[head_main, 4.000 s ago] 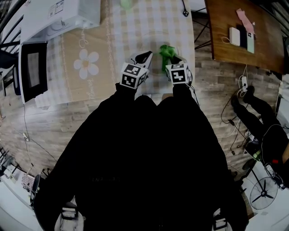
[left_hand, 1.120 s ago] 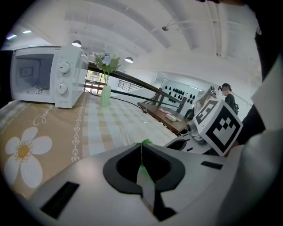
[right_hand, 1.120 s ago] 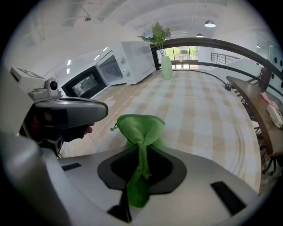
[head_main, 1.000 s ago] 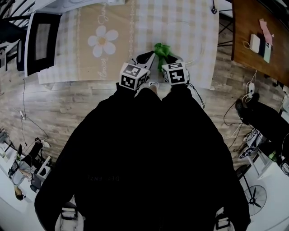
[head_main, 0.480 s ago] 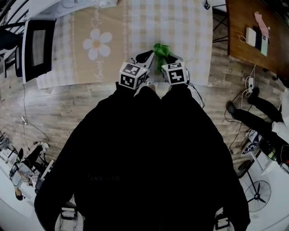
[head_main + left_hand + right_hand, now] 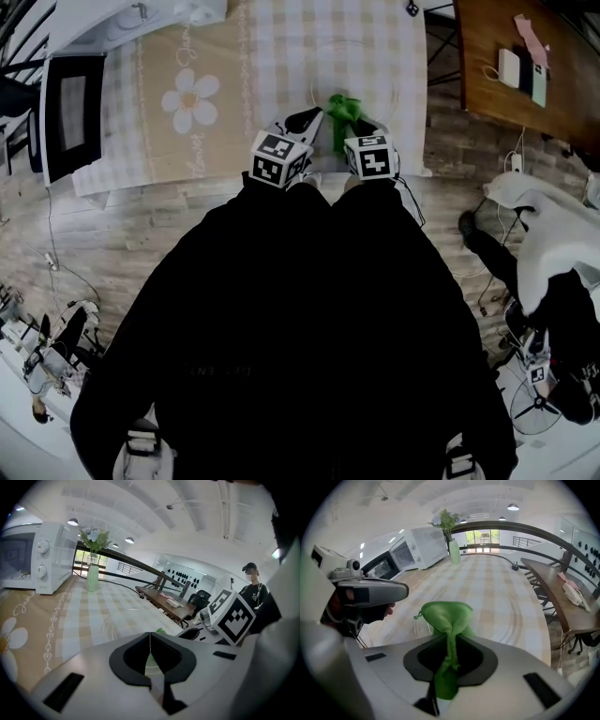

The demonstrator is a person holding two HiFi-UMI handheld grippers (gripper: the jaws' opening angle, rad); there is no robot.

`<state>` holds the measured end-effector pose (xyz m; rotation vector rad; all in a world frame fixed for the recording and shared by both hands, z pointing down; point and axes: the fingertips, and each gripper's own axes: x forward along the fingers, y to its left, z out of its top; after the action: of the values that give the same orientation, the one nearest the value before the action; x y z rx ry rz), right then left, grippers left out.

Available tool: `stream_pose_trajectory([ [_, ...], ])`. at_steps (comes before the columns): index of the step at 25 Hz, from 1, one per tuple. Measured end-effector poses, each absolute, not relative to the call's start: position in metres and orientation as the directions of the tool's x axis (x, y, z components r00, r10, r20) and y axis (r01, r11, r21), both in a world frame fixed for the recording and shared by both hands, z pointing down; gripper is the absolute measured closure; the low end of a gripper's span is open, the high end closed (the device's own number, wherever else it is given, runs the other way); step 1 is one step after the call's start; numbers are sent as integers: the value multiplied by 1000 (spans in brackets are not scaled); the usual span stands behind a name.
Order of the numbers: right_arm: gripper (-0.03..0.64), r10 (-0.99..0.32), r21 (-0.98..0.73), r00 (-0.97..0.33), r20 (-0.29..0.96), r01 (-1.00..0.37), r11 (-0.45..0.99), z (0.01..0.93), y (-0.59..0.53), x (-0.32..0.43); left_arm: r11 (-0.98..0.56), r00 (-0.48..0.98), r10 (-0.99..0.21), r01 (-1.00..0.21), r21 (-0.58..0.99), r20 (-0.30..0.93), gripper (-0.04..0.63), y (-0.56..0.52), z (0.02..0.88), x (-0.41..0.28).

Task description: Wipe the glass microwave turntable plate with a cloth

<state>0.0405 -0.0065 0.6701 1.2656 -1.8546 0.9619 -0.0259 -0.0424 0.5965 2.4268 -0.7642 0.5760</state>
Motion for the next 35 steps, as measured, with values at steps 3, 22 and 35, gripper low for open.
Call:
stream_pose_trajectory([
  [3,543,-451,-177,-273,850,-954,244,672,-6,56,-701,750,-397,-619,353,529,574,-43,595,-19],
  [22,545,-456,-154,-203,866,-978,143,674,2,154,-686,735,-416,-640,345,536,574,-48,588,5],
  [35,546,-564,-256,-321,760,-947,195,637,-20,190,-664,699,-498,-688,292,514,574,-64,555,-3],
])
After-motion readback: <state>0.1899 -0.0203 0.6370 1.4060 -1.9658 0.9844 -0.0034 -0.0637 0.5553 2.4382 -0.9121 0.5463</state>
